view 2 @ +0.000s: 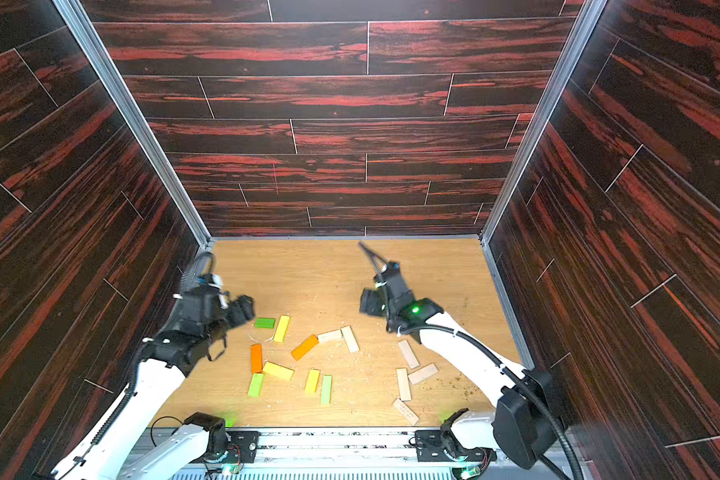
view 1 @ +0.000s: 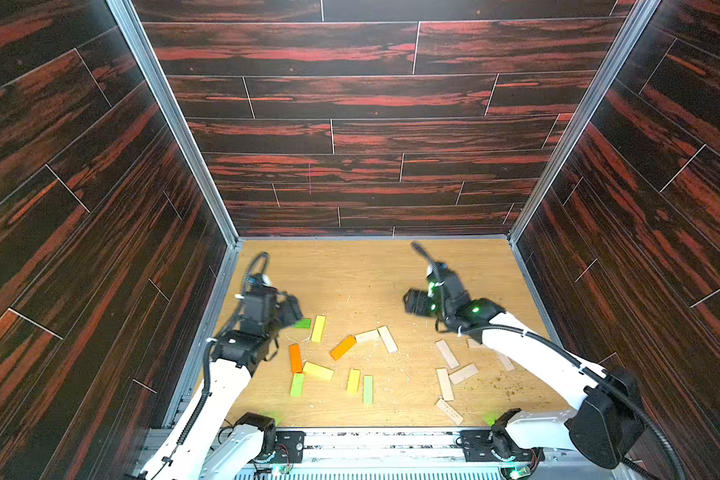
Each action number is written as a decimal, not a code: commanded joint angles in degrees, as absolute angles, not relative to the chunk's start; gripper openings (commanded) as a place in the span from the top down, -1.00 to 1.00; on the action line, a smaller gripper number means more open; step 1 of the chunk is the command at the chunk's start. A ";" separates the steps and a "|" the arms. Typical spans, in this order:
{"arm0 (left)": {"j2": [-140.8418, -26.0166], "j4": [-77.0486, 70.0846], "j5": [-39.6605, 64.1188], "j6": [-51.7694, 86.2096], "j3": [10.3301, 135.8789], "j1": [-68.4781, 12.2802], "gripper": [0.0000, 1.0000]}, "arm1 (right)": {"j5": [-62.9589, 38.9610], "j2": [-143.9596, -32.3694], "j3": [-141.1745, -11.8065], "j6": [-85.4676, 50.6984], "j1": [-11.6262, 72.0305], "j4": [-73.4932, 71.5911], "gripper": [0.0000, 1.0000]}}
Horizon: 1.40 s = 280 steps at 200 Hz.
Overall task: Assemble a giraffe with building blocks
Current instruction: Pick up the building block from the center of the board.
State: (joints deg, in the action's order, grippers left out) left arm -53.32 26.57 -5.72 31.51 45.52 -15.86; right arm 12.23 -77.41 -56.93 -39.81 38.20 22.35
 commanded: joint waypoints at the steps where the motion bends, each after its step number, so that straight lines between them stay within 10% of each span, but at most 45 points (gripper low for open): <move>1: -55.46 27.76 -2.98 35.21 44.93 -20.18 -0.64 | 8.38 -77.18 -53.59 -47.55 38.61 25.37 -0.70; 36: -60.70 24.77 -3.07 37.59 45.24 -27.20 -0.93 | 11.31 -75.24 -51.11 -49.21 38.01 30.54 -0.77; 115: -68.12 21.63 -3.35 39.20 48.04 -36.53 -0.93 | 2.77 -66.67 -44.64 -51.84 22.85 38.04 -0.78; 280: -70.94 21.14 -1.33 39.68 47.46 -38.16 -0.93 | 1.96 -74.81 -45.02 -57.97 24.26 40.97 -0.83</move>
